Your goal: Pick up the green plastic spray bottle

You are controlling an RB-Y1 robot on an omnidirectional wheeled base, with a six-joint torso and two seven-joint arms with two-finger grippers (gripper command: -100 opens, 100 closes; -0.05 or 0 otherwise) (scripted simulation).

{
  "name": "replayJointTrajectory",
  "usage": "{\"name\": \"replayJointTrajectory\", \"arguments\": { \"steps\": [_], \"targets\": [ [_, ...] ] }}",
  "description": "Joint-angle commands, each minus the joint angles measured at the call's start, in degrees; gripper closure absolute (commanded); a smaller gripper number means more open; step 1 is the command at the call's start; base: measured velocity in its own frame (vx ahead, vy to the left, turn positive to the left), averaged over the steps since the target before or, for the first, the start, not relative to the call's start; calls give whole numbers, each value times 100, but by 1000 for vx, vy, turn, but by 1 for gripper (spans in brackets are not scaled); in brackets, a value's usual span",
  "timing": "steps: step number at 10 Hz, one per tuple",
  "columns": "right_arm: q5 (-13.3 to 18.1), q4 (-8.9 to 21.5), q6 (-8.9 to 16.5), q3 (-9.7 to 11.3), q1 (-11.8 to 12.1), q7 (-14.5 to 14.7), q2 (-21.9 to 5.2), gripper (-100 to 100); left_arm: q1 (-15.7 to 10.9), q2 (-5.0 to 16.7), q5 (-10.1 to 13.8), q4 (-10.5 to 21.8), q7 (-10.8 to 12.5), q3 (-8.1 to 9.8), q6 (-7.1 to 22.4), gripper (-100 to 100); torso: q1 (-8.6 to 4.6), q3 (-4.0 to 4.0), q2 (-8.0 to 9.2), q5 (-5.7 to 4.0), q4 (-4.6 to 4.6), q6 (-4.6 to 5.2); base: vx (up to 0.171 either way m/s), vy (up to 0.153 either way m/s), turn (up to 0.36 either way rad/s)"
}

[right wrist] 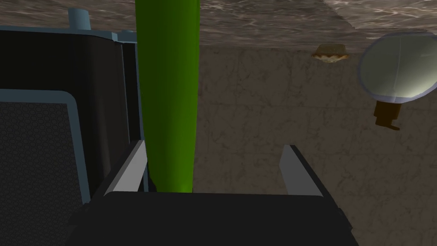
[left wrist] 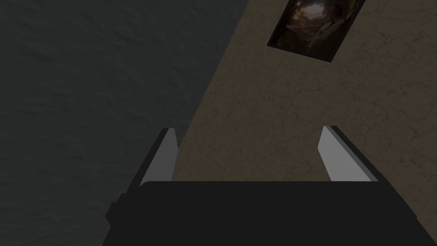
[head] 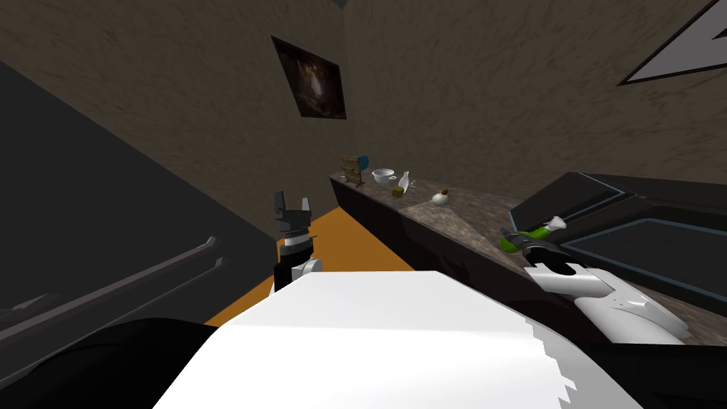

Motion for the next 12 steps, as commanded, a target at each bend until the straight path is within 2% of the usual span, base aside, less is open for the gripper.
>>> {"name": "replayJointTrajectory", "arguments": {
  "steps": [1,2,3,4,5,6,7,8,9,10,11,12],
  "targets": [
    [15,242,-47,46,-92,-8,-23,-100,0,0,0,0,0,0,0,0,0,0,0,0,0,0,9,12,10],
    [55,482,-268,254,-366,-106,-171,-100,0,0,0,0,0,0,0,0,-4,1,2,-1,0,0,14,25,-82],
    [55,664,-268,254,-366,-106,-171,-100,0,0,0,0,0,0,0,0,0,0,0,0,0,2,16,32,-47],
    [95,839,-489,462,-606,-204,-319,-100,0,0,0,0,0,0,0,0,2,0,0,0,0,1,19,28,-94],
    [95,1093,-489,462,-640,-204,-319,-100,0,0,0,0,0,0,0,0,2,-1,-2,1,0,1,19,27,-31],
    [95,1115,-489,462,-640,-204,-319,-100,0,0,0,0,0,0,0,0,2,-1,-1,0,0,1,9,14,11],
    [135,1343,-710,670,-903,-302,-466,-100,0,0,0,0,0,0,0,0,-2,1,2,0,0,0,11,22,-81],
    [135,1529,-710,670,-914,-302,-466,-100,0,0,0,0,0,0,0,0,0,0,0,1,0,0,13,26,-41],
    [175,1728,-931,878,-1187,-400,-614,-100,0,0,0,0,0,0,0,0,1,1,2,0,0,2,21,31,-76],
    [175,1988,-931,878,-1188,-400,-614,-100,0,0,0,0,0,0,0,0,3,-1,-2,1,0,1,17,31,-43],
    [215,2163,-1151,1087,-1448,-498,-762,-100,0,0,0,0,0,0,0,0,3,0,0,0,0,2,15,31,-83],
    [215,2310,-1151,1087,-1461,-498,-762,-100,0,0,0,0,0,0,0,0,4,0,0,2,0,1,14,29,-38]
  ]
}}
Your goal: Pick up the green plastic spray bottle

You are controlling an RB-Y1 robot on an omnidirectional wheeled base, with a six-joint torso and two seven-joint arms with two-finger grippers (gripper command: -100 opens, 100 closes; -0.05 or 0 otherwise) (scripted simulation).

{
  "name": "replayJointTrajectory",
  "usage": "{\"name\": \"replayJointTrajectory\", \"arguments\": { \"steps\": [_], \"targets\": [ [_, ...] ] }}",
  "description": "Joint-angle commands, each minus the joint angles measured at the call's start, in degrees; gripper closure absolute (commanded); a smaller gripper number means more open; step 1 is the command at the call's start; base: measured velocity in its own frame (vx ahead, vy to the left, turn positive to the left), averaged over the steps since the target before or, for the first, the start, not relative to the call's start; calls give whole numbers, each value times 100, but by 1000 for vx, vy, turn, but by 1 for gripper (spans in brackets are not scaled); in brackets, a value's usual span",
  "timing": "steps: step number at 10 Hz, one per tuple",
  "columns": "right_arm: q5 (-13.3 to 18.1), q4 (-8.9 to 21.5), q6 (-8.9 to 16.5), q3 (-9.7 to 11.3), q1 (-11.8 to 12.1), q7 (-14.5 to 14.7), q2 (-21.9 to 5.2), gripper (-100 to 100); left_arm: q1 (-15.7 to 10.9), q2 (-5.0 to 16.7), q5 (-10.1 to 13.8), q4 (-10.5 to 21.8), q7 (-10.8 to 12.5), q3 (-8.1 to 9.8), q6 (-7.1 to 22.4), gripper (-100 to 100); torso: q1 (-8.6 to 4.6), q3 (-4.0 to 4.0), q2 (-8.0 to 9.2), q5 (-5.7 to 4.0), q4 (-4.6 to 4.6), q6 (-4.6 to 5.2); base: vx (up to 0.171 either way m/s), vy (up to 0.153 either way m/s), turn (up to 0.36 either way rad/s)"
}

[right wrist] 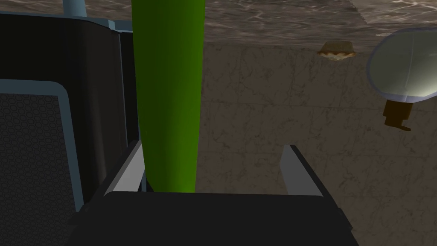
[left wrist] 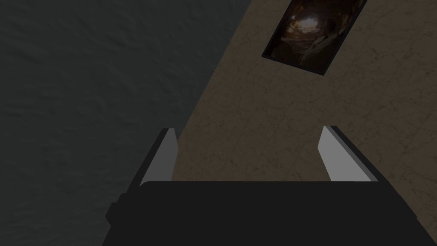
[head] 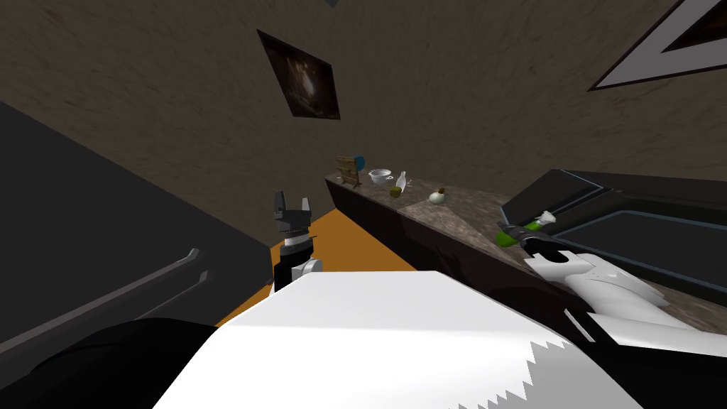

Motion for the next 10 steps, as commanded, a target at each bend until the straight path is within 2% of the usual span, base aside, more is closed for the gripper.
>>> {"name": "replayJointTrajectory", "arguments": {
  "steps": [1,2,3,5,6,7,10],
  "targets": [
    [7,202,-44,13,-24,-5,-11,-100,0,0,0,0,0,0,0,0,0,0,0,0,0,0,9,15,1],
    [7,202,-44,13,-24,-5,-11,-100,0,0,0,0,0,0,0,0,-5,1,2,-1,1,0,0,0,0],
    [47,516,-265,221,-298,-103,-159,-100,0,0,0,0,0,0,0,0,-10,2,4,-2,1,0,11,16,-77],
    [47,638,-265,221,-298,-103,-159,-100,0,0,0,0,0,0,0,0,-3,1,2,-1,1,0,9,20,-27],
    [44,574,-254,203,-272,-97,-148,-100,0,0,0,0,0,0,0,0,-5,2,3,-1,1,-1,0,0,0],
    [45,582,-257,204,-273,-97,-148,100,0,0,0,0,0,0,0,0,-8,3,5,-2,1,0,0,0,0],
    [44,580,-257,202,-274,-97,-149,100,0,0,0,0,0,0,0,0,-11,1,3,-4,0,-1,0,0,0]
  ]
}}
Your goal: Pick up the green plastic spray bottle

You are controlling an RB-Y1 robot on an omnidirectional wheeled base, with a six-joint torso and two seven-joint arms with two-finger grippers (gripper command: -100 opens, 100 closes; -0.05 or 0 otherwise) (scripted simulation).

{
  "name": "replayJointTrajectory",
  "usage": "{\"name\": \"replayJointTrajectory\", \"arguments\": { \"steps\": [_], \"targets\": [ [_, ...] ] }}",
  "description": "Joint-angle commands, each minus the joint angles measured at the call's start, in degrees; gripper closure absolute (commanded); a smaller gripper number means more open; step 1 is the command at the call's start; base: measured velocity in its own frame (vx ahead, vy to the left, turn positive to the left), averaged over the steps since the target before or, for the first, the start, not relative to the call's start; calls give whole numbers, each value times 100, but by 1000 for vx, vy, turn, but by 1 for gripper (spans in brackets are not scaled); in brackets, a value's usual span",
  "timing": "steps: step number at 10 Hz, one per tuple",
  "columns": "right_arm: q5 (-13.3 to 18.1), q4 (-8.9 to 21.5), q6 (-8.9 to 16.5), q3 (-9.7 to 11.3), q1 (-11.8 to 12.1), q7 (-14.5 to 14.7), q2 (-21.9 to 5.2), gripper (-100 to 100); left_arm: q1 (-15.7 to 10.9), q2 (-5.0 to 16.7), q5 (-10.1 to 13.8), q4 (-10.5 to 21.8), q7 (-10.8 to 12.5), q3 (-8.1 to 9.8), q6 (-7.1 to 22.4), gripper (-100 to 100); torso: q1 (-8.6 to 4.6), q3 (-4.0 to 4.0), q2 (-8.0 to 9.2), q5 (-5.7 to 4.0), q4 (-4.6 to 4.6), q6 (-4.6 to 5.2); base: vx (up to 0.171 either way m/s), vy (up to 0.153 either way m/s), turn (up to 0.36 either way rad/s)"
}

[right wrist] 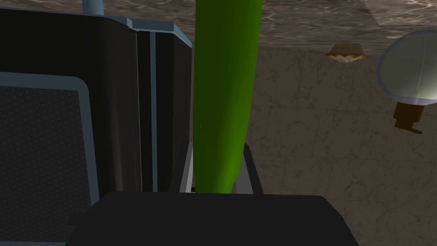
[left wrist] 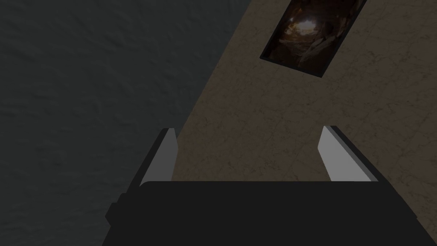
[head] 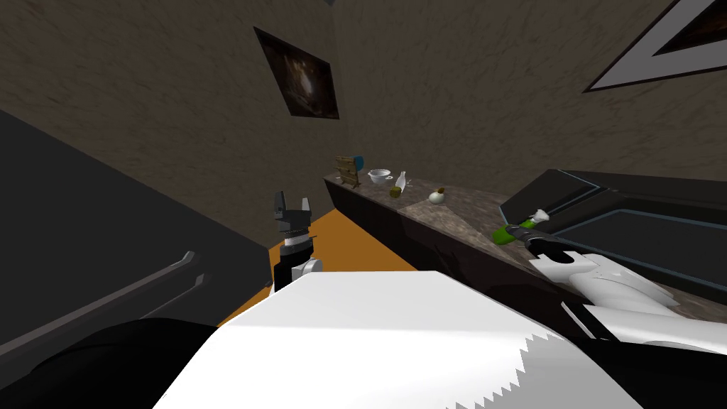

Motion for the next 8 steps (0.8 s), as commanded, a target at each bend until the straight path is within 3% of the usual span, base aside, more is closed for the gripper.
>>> {"name": "replayJointTrajectory", "arguments": {
  "steps": [1,2,3,6,7,8],
  "targets": [
    [0,0,0,0,0,0,0,100,0,0,0,0,0,0,0,0,0,0,0,0,0,0,0,0,0],
    [0,0,0,1,0,0,1,0,0,0,0,0,0,0,0,0,0,1,1,1,0,0,0,0,0],
    [-37,-286,212,-189,250,92,137,100,0,0,0,0,0,0,0,0,1,1,1,1,1,0,-13,-31,77],
    [-37,-379,212,-189,250,92,137,100,0,0,0,0,0,0,0,0,-17,-7,-6,-25,-8,-6,-9,-18,18],
    [-77,-604,433,-397,505,190,285,100,0,0,0,0,0,0,0,0,-14,-8,-8,-25,-9,-7,-8,-20,83],
    [-77,-808,433,-397,524,190,285,100,0,0,0,0,0,0,0,0,-19,-9,-4,-41,-15,-5,-16,-23,45]
  ]
}}
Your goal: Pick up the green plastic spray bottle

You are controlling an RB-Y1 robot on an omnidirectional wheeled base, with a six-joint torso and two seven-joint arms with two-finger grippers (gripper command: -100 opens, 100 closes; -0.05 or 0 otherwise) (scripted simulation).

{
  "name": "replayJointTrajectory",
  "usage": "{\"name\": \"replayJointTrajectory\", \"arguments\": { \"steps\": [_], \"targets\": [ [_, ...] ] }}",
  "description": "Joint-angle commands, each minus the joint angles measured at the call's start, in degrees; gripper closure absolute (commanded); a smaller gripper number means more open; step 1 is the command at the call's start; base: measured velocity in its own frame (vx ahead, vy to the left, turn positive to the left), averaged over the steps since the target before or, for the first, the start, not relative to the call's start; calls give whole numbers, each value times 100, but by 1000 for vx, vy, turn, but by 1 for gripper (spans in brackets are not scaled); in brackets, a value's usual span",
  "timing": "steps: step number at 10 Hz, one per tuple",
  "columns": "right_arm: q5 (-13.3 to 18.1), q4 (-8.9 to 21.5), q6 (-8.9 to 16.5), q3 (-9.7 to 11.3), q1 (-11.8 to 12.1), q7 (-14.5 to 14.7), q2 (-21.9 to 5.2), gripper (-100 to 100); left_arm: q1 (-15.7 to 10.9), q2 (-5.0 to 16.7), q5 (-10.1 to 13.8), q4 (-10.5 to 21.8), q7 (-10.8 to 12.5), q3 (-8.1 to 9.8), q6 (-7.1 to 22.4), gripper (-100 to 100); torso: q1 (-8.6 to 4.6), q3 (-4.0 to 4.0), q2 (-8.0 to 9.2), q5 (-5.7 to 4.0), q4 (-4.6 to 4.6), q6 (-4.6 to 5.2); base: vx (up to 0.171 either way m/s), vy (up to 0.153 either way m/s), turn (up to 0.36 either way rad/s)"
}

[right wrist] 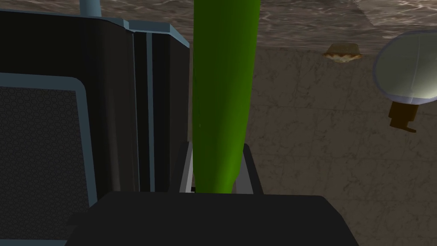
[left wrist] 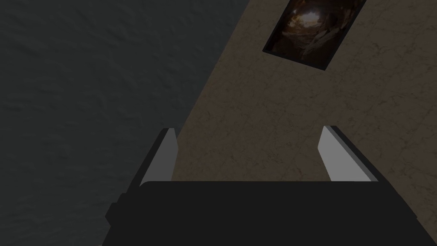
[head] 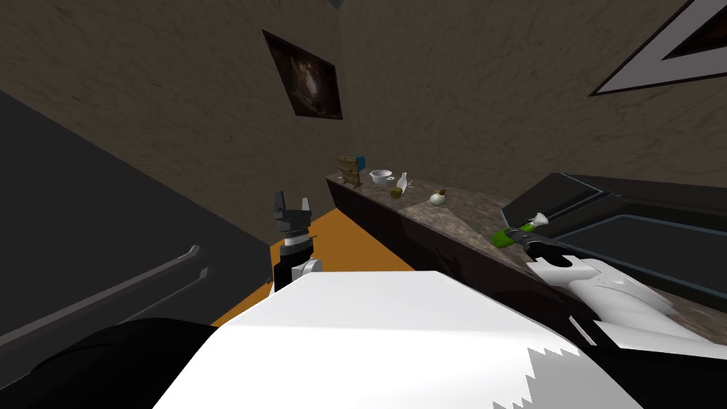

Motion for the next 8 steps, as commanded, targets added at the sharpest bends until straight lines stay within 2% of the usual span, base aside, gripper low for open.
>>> {"name": "replayJointTrajectory", "arguments": {
  "steps": [1,3,4,5,6,7,8],
  "targets": [
    [-35,-286,237,-224,279,128,186,100,0,0,0,0,0,0,0,0,0,0,0,0,0,0,-12,-35,106],
    [-35,-514,237,-224,279,128,186,100,0,0,0,0,0,0,0,0,-15,-4,-1,-21,-8,5,-14,-24,5],
    [-75,-775,458,-432,552,226,334,100,0,0,0,0,0,0,0,0,-11,-5,-2,-21,-8,3,-17,-24,86],
    [-75,-950,458,-432,552,226,334,100,0,0,0,0,0,0,0,0,-14,-5,1,-33,-12,4,-17,-23,41],
    [-115,-1171,679,-640,826,324,482,100,0,0,0,0,0,0,0,0,-16,-7,-2,-35,-12,2,-18,-34,90],
    [-115,-1368,679,-640,826,324,482,100,0,0,0,0,0,0,0,0,-21,-8,2,-52,-19,8,-16,-30,38],
    [-155,-1529,900,-848,1052,423,630,100,0,0,0,0,0,0,0,0,-24,-9,1,-53,-19,8,-19,-32,96]
  ]
}}
